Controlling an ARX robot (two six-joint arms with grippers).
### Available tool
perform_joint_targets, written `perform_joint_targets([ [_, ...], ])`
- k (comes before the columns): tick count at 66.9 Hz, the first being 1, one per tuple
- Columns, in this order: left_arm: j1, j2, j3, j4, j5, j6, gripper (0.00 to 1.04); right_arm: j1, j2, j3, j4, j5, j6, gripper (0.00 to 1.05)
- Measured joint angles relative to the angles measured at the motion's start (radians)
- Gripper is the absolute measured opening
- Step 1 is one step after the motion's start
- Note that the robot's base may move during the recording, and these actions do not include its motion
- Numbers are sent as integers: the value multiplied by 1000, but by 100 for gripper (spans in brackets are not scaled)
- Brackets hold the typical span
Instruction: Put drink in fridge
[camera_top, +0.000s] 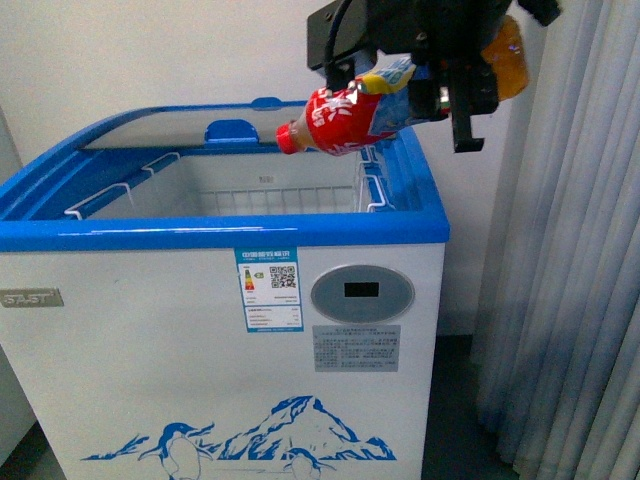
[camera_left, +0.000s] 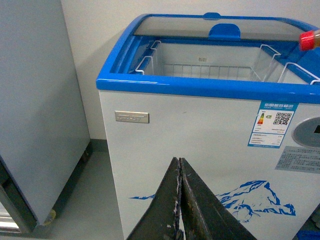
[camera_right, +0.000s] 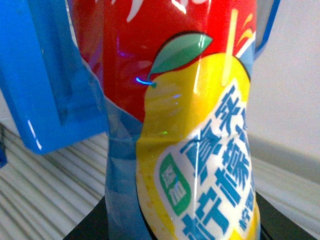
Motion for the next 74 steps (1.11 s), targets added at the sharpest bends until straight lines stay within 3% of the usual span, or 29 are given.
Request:
perform_joint_targets([
  [33, 0, -171, -37, -120, 0, 0, 3, 1, 220, 118, 126, 29, -118, 41],
  [57, 0, -284, -37, -232, 0, 0, 3, 9, 129, 0, 163, -13, -38, 98],
  [68, 0, -343, -37, -292, 0, 0, 3, -6, -113, -241, 194, -90, 94, 97],
  [71, 0, -438, -36, -420, 0, 1, 3, -5, -230, -356, 196, -123, 185, 97],
  [74, 0, -488, -36, -444, 0, 1, 3, -2, -362, -472, 172, -122, 330, 97],
])
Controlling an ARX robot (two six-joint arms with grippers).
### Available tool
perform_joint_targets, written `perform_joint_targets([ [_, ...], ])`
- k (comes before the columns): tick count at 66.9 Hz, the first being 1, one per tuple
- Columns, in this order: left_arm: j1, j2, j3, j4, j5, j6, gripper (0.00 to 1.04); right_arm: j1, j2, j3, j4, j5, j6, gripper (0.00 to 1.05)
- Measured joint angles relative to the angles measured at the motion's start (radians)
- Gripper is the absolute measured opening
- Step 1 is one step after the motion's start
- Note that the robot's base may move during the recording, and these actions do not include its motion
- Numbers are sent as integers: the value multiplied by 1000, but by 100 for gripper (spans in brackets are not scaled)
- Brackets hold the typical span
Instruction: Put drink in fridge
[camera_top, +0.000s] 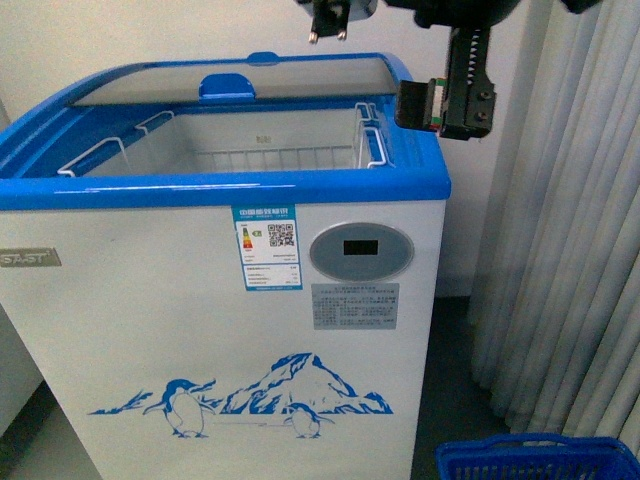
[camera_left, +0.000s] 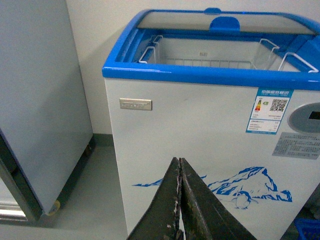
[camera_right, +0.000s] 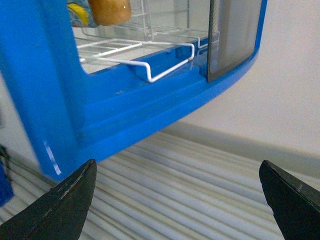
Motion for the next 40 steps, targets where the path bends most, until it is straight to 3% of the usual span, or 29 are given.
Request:
perform_joint_targets([
  [13, 0, -8, 0, -5, 0, 0, 3, 32, -450, -229, -350, 2, 556, 97],
  [21, 0, -8, 0, -5, 0, 0, 3, 167, -752, -301, -686, 45, 1018, 97],
  [28, 0, -8, 0, -6, 0, 0, 3, 185, -874, -314, -795, 24, 1277, 97],
  [30, 0, -8, 0, -6, 0, 0, 3, 184, -917, -336, -742, 50, 1295, 95],
  [33, 0, -10, 0, -6, 0, 1, 3, 163, -1010, -457, -487, 121, 1259, 87],
  [40, 0, -10, 0, -6, 0, 1, 3, 64, -1173, -735, -51, 61, 1126, 68],
])
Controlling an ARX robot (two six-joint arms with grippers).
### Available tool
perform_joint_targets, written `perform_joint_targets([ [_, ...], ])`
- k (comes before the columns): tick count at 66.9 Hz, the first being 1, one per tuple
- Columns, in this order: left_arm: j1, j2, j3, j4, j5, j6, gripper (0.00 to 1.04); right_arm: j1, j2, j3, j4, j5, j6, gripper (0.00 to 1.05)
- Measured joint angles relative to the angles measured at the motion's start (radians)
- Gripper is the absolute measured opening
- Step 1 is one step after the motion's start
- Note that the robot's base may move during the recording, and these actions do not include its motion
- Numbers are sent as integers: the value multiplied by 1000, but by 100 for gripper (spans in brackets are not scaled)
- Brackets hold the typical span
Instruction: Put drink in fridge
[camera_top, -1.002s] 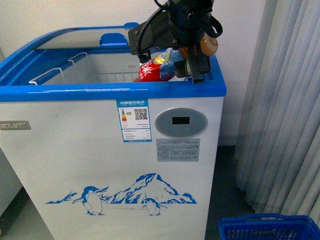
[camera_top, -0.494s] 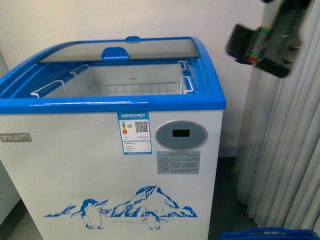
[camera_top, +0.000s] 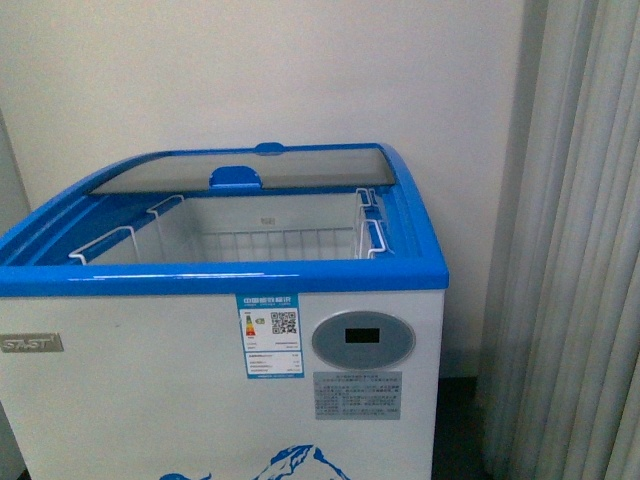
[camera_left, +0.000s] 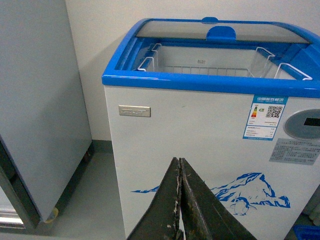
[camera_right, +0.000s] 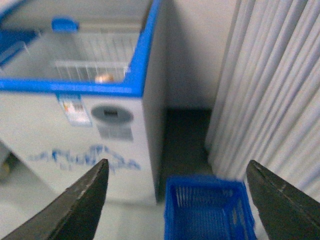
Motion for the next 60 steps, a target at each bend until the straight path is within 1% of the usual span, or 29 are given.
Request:
perform_joint_targets([
  [2, 0, 0, 0, 0, 1, 0, 3, -38, -37, -68, 87, -35, -26, 61],
  [6, 0, 0, 0, 0, 0, 0, 3, -93, -91, -143, 153, -87, -49, 51],
  [8, 0, 0, 0, 0, 0, 0, 3, -111, -104, -163, 164, -104, -56, 47],
  [15, 0, 0, 0, 0, 0, 1, 3, -194, -162, -258, 197, -188, -72, 28],
  [25, 0, 0, 0, 0, 0, 1, 3, -283, -222, -362, 223, -269, -83, 2],
  [29, 0, 0, 0, 0, 0, 1, 3, -321, -250, -400, 238, -304, -87, 3],
  [30, 0, 0, 0, 0, 0, 1, 3, -332, -257, -409, 240, -325, -87, 3],
  [31, 0, 0, 0, 0, 0, 1, 3, -368, -268, -420, 241, -386, -87, 3],
  [33, 0, 0, 0, 0, 0, 1, 3, -412, -277, -433, 244, -426, -89, 3],
  [35, 0, 0, 0, 0, 0, 1, 3, -450, -286, -445, 247, -451, -89, 3],
  [37, 0, 0, 0, 0, 0, 1, 3, -472, -294, -455, 251, -452, -88, 3],
  [41, 0, 0, 0, 0, 0, 1, 3, -486, -306, -476, 258, -460, -88, 3],
  [60, 0, 0, 0, 0, 0, 1, 3, -490, -352, -544, 278, -467, -88, 3],
])
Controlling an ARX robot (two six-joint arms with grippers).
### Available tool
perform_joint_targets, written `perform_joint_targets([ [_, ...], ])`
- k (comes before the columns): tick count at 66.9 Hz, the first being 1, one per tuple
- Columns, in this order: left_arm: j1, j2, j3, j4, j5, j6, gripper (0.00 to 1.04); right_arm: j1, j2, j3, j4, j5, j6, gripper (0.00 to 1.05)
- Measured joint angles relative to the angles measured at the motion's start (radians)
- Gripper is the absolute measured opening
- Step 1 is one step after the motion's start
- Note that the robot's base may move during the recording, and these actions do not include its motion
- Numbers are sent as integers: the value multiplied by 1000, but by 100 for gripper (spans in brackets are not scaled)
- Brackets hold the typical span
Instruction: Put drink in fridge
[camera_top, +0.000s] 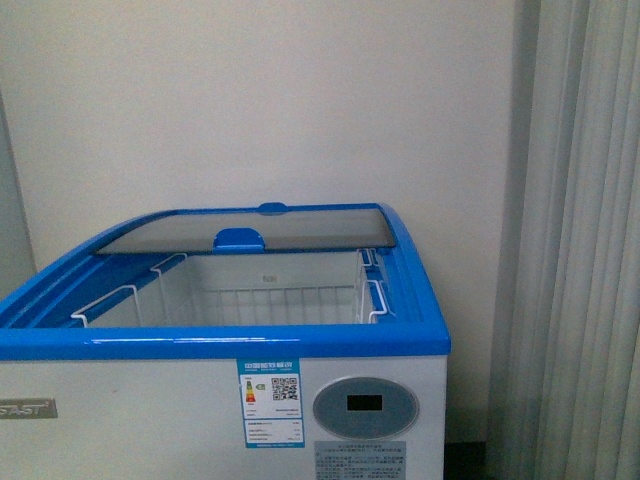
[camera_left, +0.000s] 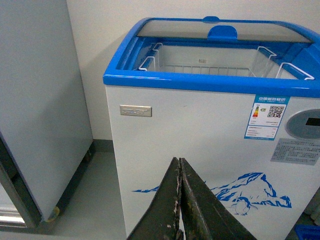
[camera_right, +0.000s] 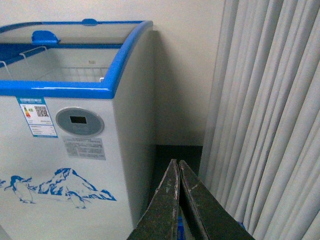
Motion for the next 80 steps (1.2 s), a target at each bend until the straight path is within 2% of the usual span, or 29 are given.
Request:
perform_joint_targets([
  [50, 0, 0, 0, 0, 0, 0, 3, -2, -89, -90, 17, -2, -2, 3],
  [52, 0, 0, 0, 0, 0, 0, 4, -2, -89, -90, 17, -2, -1, 8],
  [80, 0, 0, 0, 0, 0, 0, 76, -2, -90, -90, 17, -2, -1, 79],
])
